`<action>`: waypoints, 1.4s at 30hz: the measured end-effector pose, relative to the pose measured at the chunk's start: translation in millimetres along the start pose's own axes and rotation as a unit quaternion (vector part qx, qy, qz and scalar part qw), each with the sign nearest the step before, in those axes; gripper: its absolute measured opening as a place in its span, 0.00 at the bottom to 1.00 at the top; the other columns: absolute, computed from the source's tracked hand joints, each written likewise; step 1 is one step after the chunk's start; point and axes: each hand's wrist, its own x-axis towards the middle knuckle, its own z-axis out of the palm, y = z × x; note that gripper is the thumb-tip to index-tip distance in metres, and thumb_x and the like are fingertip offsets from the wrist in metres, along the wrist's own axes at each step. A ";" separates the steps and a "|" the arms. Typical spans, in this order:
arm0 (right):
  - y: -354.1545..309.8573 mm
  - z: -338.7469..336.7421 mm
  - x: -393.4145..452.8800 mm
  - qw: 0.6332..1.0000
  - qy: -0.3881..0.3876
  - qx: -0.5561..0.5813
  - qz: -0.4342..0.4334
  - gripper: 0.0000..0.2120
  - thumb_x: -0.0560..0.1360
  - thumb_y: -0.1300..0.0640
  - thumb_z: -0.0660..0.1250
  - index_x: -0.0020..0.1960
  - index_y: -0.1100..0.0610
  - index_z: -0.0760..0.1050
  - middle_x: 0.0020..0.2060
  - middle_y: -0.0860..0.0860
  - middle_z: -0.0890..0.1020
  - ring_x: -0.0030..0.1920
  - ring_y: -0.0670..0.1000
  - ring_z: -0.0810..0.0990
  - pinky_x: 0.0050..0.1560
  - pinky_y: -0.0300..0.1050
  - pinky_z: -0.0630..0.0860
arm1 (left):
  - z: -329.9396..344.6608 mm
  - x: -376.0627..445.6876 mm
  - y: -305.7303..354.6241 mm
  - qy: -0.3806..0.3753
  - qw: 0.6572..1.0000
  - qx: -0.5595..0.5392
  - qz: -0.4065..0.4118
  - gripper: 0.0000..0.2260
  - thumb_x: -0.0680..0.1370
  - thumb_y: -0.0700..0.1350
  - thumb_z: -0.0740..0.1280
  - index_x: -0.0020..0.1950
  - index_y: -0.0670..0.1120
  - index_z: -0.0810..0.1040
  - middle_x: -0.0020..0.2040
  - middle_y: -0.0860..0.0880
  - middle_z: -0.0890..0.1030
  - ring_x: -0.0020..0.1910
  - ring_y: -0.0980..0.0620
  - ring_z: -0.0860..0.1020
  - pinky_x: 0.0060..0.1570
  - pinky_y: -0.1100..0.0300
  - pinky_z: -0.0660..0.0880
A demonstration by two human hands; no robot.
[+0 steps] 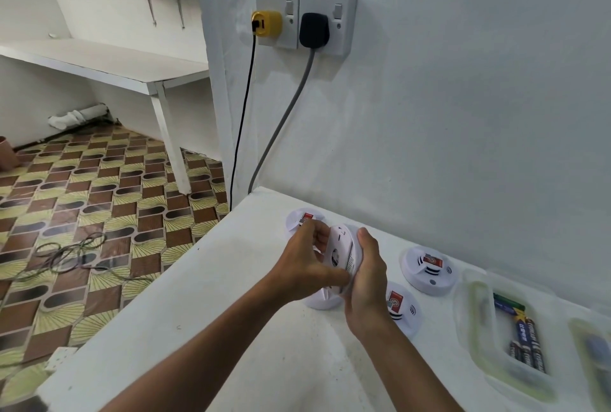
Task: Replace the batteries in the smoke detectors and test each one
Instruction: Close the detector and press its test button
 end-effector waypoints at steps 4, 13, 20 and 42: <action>0.4 -1.0 0.7 1.000 0.002 -0.008 0.008 0.17 0.80 0.46 0.56 0.56 0.52 0.80 0.49 0.55 0.84 0.52 0.56 0.83 0.52 0.49 0.79 | 0.3 -1.3 0.4 -0.001 1.000 -0.011 -0.005 0.30 0.57 0.50 0.73 0.56 0.48 0.69 0.48 0.53 0.73 0.47 0.53 0.75 0.44 0.67 0.77; -1.4 -16.4 12.4 0.987 -0.064 0.084 0.122 0.25 0.78 0.40 0.55 0.59 0.56 0.80 0.52 0.59 0.84 0.55 0.59 0.81 0.57 0.57 0.77 | -7.2 2.9 -5.1 0.017 0.999 0.049 -0.001 0.27 0.61 0.51 0.80 0.56 0.47 0.75 0.49 0.53 0.77 0.47 0.54 0.76 0.43 0.66 0.78; -25.1 -22.9 17.4 0.956 -0.147 0.088 0.238 0.30 0.76 0.36 0.56 0.56 0.59 0.82 0.55 0.61 0.83 0.51 0.61 0.82 0.54 0.57 0.78 | -25.1 -6.5 5.7 -0.072 0.933 -0.302 -0.184 0.21 0.75 0.65 0.56 0.57 0.54 0.78 0.56 0.48 0.80 0.53 0.46 0.79 0.46 0.45 0.80; -50.5 -2.4 2.5 0.836 -0.192 -0.495 -0.136 0.22 0.59 0.52 0.81 0.45 0.50 0.71 0.39 0.44 0.78 0.39 0.45 0.77 0.39 0.39 0.76 | -10.0 -18.4 -5.6 -0.026 0.834 -0.497 -0.239 0.25 0.76 0.62 0.56 0.44 0.48 0.87 0.44 0.41 0.85 0.46 0.40 0.81 0.43 0.44 0.79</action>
